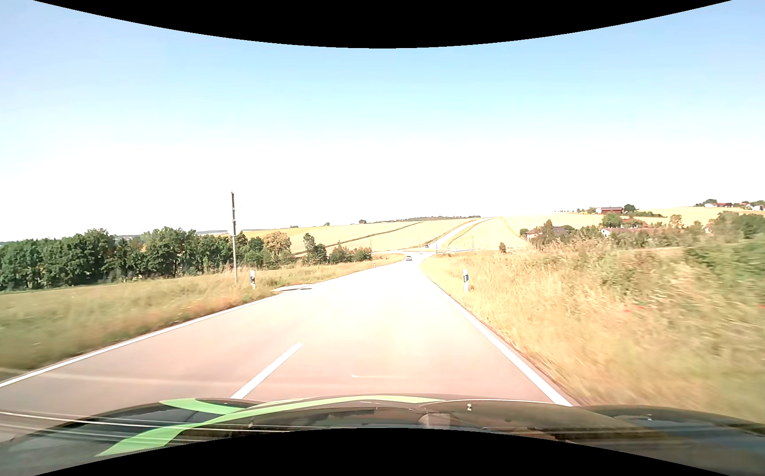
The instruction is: Follow the waypoints while adhering to traffic rules and regulations
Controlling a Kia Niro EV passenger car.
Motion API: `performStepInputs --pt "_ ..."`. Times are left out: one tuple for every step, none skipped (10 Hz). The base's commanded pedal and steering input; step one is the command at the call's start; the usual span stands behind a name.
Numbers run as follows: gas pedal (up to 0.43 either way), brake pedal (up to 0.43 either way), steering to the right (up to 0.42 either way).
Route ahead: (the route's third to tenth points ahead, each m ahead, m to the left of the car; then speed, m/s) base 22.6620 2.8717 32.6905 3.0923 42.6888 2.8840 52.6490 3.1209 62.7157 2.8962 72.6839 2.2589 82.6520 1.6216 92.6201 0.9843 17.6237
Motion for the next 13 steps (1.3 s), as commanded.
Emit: performStepInputs --pt "0.020 0.000 -0.003" --pt "0.020 0.000 -0.002" --pt "0.020 0.000 -0.002" --pt "0.028 0.000 -0.002" --pt "0.028 0.000 -0.003" --pt "0.039 0.000 -0.003" --pt "0.039 0.000 -0.003" --pt "0.039 0.000 -0.003" --pt "0.039 0.000 -0.002" --pt "0.039 0.000 -0.002" --pt "0.067 0.000 -0.002" --pt "0.087 0.000 -0.002" --pt "0.087 0.000 -0.001"
